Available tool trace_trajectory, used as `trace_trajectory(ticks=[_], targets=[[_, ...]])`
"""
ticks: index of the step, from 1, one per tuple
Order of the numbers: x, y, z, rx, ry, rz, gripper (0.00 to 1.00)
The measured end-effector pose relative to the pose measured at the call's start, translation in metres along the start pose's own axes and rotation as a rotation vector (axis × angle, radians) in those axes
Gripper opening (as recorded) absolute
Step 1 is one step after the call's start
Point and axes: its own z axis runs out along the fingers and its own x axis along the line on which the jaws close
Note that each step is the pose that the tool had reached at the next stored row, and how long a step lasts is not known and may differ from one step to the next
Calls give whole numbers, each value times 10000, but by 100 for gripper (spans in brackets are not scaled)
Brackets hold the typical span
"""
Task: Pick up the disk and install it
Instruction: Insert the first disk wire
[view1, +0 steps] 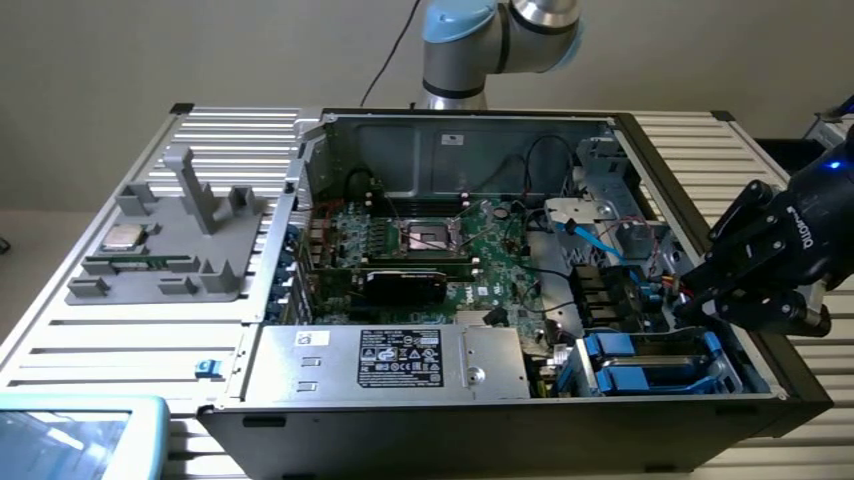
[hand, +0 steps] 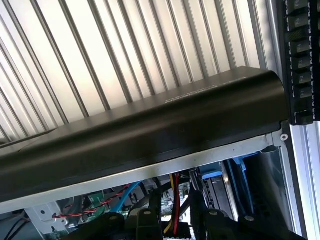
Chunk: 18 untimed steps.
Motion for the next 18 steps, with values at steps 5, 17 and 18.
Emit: trace_trajectory(ticks=[5, 17, 18], targets=[[0, -2, 1, -1, 10, 27, 27], [-1, -9, 3, -3, 13, 44, 15], [-1, -9, 3, -3, 13, 44, 15]])
